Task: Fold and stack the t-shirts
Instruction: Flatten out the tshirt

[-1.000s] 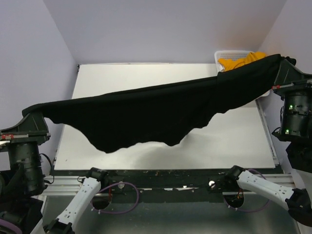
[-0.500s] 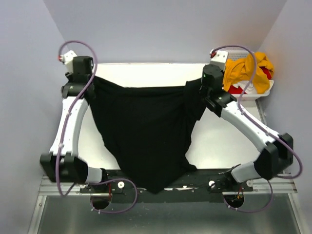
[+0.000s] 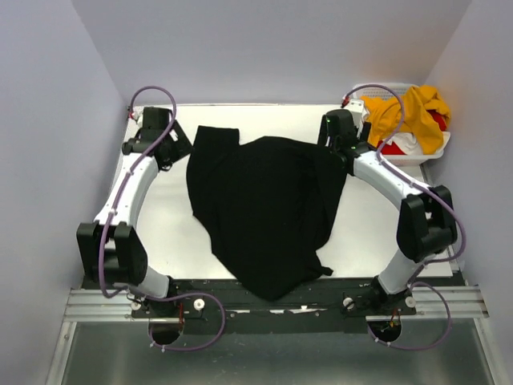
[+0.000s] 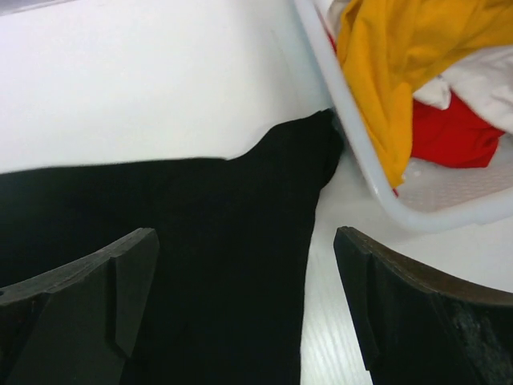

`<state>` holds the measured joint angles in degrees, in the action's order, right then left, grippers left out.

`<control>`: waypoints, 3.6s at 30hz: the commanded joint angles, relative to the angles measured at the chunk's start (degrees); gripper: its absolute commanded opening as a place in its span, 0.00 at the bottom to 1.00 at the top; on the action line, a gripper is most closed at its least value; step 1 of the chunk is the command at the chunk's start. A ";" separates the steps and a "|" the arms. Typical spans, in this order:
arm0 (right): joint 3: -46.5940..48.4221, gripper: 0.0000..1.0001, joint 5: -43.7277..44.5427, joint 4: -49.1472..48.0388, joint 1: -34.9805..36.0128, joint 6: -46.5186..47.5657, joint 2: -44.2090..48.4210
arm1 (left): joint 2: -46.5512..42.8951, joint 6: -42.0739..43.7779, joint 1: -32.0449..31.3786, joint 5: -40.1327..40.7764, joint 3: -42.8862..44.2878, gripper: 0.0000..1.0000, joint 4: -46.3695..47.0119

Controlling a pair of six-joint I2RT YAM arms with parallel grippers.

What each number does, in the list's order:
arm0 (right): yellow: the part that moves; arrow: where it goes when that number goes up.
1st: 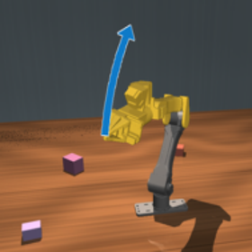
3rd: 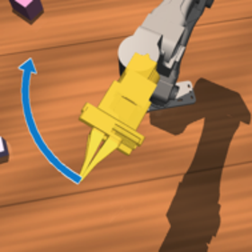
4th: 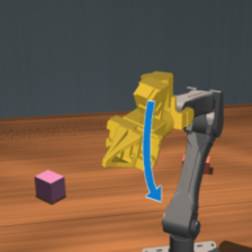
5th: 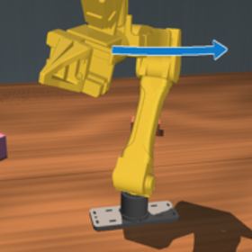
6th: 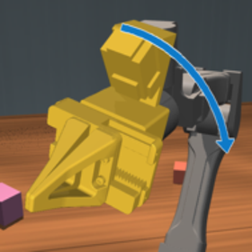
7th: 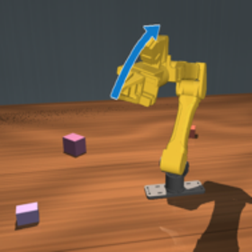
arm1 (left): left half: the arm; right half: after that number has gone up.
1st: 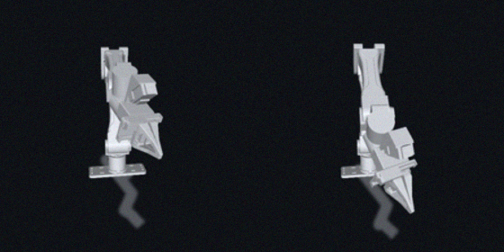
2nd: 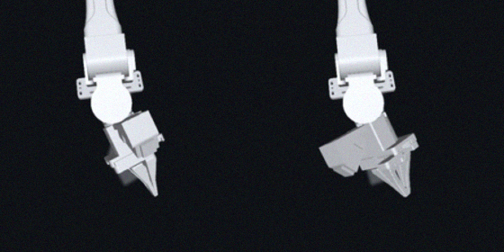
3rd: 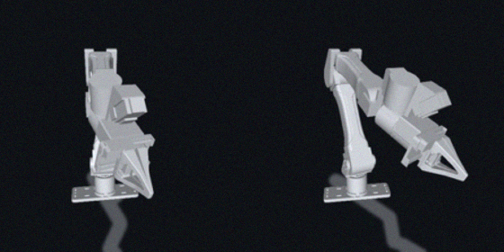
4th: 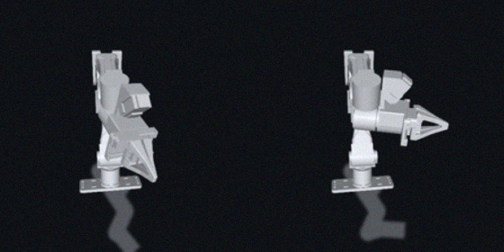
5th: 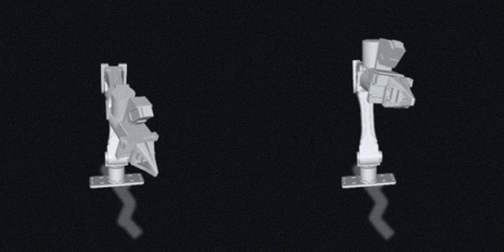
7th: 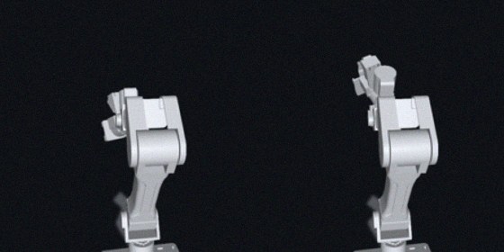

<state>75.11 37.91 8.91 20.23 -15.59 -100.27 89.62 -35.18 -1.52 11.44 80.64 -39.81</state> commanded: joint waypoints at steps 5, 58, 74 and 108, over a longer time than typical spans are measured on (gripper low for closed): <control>-14.92 1.00 -26.82 2.42 1.57 -9.31 17.56 | -15.76 -1.14 -13.20 -15.24 -19.79 0.99 11.61; -12.47 1.00 -19.84 -5.75 29.13 -18.90 2.55 | 14.79 -4.28 -6.69 -26.84 -7.03 0.99 7.85; 2.97 0.99 -8.67 17.32 14.31 -16.92 -5.64 | -15.62 2.78 -54.96 -14.21 -24.62 0.99 12.65; -1.62 0.92 -14.42 15.44 13.24 -14.34 -2.95 | -16.30 -10.64 -60.67 5.40 -34.45 0.00 8.10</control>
<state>70.78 21.47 22.48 31.18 -30.46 -100.51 81.89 -44.62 -66.02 17.17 53.71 -34.30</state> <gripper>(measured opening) 0.918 0.015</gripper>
